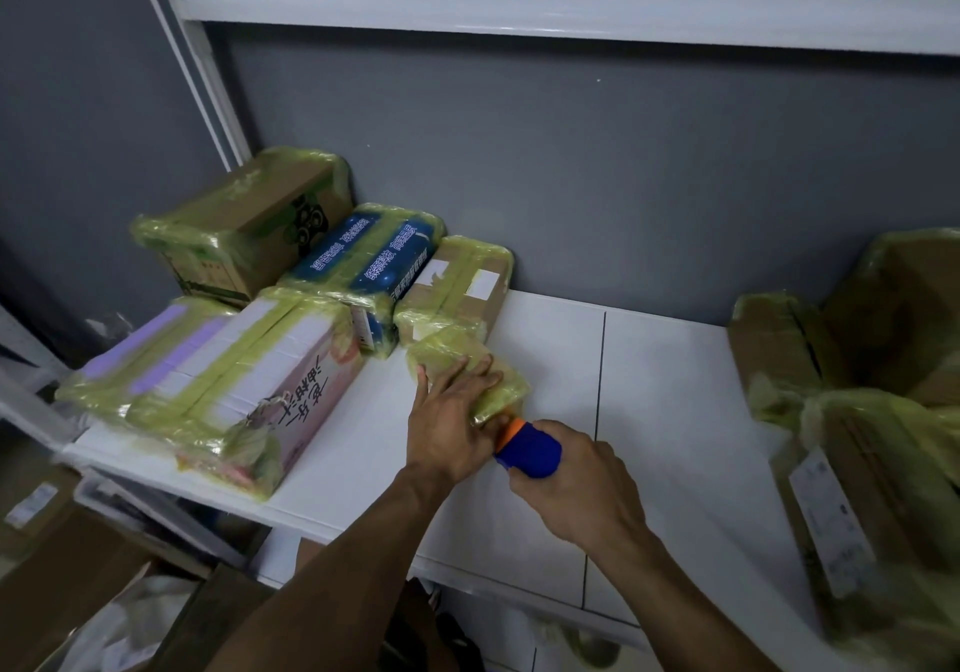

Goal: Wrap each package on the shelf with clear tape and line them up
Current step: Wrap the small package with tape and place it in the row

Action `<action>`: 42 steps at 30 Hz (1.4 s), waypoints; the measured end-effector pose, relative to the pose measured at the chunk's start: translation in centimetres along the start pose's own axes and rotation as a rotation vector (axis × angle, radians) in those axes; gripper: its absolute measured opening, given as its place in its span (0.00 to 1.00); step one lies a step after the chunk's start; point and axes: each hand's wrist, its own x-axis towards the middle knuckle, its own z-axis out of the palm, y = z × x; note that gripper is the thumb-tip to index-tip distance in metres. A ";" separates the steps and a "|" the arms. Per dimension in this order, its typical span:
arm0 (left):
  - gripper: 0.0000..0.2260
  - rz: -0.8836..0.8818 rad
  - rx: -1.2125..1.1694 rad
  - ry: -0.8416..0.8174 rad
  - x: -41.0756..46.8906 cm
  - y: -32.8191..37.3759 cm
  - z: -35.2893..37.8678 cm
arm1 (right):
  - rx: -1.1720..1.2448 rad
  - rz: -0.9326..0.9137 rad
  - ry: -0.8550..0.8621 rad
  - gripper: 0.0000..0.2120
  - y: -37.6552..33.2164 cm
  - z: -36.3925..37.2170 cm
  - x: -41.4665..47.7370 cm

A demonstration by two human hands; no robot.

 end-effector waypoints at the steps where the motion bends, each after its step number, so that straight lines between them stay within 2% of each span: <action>1: 0.26 -0.003 0.008 0.000 -0.1 0.0 0.0 | -0.011 0.004 -0.004 0.18 0.1 0.0 0.0; 5: 0.27 -0.046 -0.006 0.012 -0.5 0.0 0.1 | 0.065 0.006 0.039 0.16 1.1 -0.4 0.1; 9: 0.29 -0.018 0.010 -0.005 -0.4 -0.2 -0.1 | 0.209 0.039 0.076 0.24 2.6 -1.0 -0.4; 10: 0.31 -0.009 0.022 0.003 -0.7 -0.2 0.0 | 0.255 0.050 0.107 0.24 3.1 -1.3 -0.6; 12: 0.35 -0.040 0.021 0.058 -1.6 0.0 0.2 | 0.356 0.037 0.200 0.17 3.9 -1.8 -0.8; 14: 0.32 -0.093 -0.036 0.122 -2.5 0.2 0.7 | 0.445 0.017 0.266 0.15 4.4 -2.0 -1.2; 17: 0.25 -0.088 -0.120 0.121 -3.1 0.8 0.9 | 0.587 0.050 0.302 0.22 4.9 -1.7 -1.5; 20: 0.25 -0.084 -0.101 0.059 -3.0 1.3 0.1 | 0.630 0.083 0.272 0.24 5.7 -1.8 -1.8; 22: 0.28 -0.102 0.017 0.025 -3.0 1.5 -0.4 | 0.676 0.142 0.236 0.26 6.4 -2.2 -1.9; 24: 0.34 -0.132 0.105 -0.021 -3.1 1.9 -0.7 | 0.668 0.208 0.163 0.29 6.9 -2.9 -1.8; 26: 0.35 -0.164 0.097 -0.042 -3.4 2.3 -0.6 | 0.620 0.263 0.047 0.30 7.1 -3.7 -1.4; 29: 0.34 -0.158 0.043 -0.073 -3.2 2.4 -0.6 | 0.572 0.301 -0.143 0.22 7.0 -4.7 -0.9; 32: 0.36 -0.102 -0.029 -0.146 -2.8 2.9 -0.5 | 0.514 0.278 -0.246 0.14 7.7 -5.2 -1.1; 36: 0.45 -0.112 -0.023 -0.200 -2.3 3.6 0.2 | 0.542 0.275 -0.260 0.18 8.4 -5.0 -2.4; 39: 0.41 -0.098 -0.067 -0.176 -2.0 3.5 0.5 | 0.603 0.278 -0.193 0.28 8.2 -4.3 -3.2; 42: 0.40 -0.060 -0.108 -0.199 -1.2 3.2 0.6 | 0.630 0.218 -0.151 0.27 8.1 -4.6 -3.4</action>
